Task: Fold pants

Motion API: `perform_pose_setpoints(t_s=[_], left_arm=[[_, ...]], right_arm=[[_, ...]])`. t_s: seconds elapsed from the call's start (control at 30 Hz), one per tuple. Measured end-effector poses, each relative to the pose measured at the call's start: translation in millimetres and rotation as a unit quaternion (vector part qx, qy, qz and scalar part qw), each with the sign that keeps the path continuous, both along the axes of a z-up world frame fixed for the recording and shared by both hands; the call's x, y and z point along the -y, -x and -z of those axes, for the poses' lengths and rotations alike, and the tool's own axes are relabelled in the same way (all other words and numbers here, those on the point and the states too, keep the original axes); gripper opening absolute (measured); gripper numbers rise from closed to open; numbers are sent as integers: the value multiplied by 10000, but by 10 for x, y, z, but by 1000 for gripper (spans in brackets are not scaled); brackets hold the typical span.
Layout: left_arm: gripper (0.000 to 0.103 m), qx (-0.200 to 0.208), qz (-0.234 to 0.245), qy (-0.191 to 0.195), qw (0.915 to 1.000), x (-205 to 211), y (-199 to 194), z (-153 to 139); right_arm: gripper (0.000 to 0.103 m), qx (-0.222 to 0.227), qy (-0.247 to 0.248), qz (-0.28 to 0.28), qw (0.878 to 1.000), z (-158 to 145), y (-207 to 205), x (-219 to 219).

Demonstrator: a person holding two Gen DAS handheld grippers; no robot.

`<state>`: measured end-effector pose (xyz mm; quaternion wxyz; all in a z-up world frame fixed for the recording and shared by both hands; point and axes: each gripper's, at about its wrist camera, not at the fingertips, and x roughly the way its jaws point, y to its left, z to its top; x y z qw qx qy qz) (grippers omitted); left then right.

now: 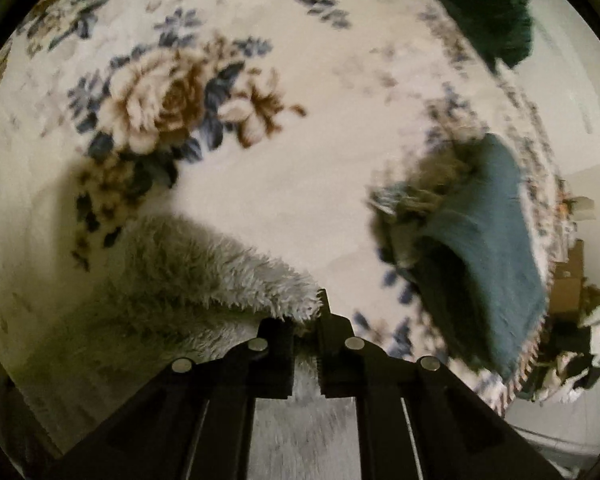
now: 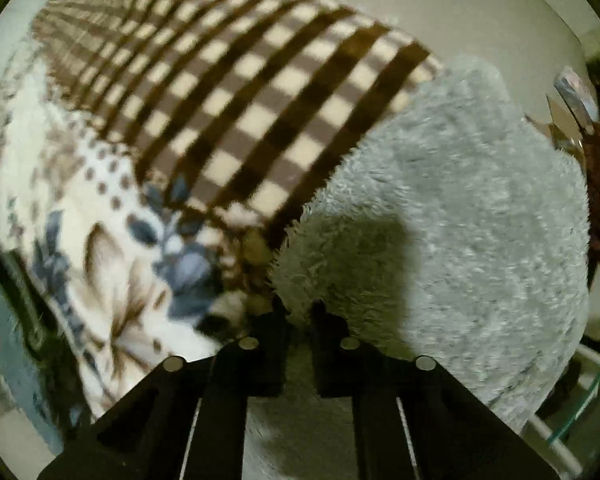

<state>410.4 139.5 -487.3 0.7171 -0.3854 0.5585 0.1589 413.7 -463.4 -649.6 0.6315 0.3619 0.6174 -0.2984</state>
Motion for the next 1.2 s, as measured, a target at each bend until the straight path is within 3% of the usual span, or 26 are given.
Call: perform_pose_setpoints(t_s=[0.23, 0.4, 0.47, 0.53, 0.67, 0.83, 1.0, 1.03, 1.07, 1.1, 1.13, 1.17, 1.2], left_arm=[[6, 686, 93, 130, 9975, -291, 585, -396], [6, 651, 169, 72, 9977, -334, 1329, -420], [6, 509, 193, -37, 9985, -326, 1638, -303], [6, 354, 114, -63, 9993, -329, 1945, -144], [6, -194, -24, -143, 9997, -343, 2482, 385], [6, -569, -52, -185, 9982, -375, 2788, 867], [10, -764, 261, -281, 9963, -349, 2733, 1035], [10, -746, 305, -287, 9963, -321, 2712, 1009], [11, -649, 387, -329, 9966, -281, 2673, 930], [22, -616, 485, -489, 9957, -235, 2628, 847], [44, -604, 622, -648, 9941, -185, 2579, 776], [59, -555, 782, -785, 9923, -118, 2526, 703], [83, -463, 950, -948, 9899, -33, 2469, 620]], right_arm=[[8, 706, 135, -420, 9965, -813, 663, -113], [8, 897, 113, -661, 9937, -1354, 1358, -173], [8, 855, 123, -796, 9931, -1411, 1713, -229], [8, 727, 173, -958, 9926, -1416, 2108, -283], [8, 324, 90, -1017, 9942, -1112, 2725, -369], [8, -41, 36, -934, 9956, -728, 3207, -341], [8, -254, -252, -753, 9965, -366, 3461, -264], [10, -168, -420, -679, 9967, -319, 3480, -237], [21, -158, -514, -643, 9965, -287, 3469, -221], [30, -121, -572, -585, 9966, -308, 3517, -183], [47, -3, -569, -535, 9969, -362, 3558, -127], [63, 135, -488, -512, 9974, -445, 3587, -85], [70, 227, -359, -536, 9977, -529, 3587, -42]])
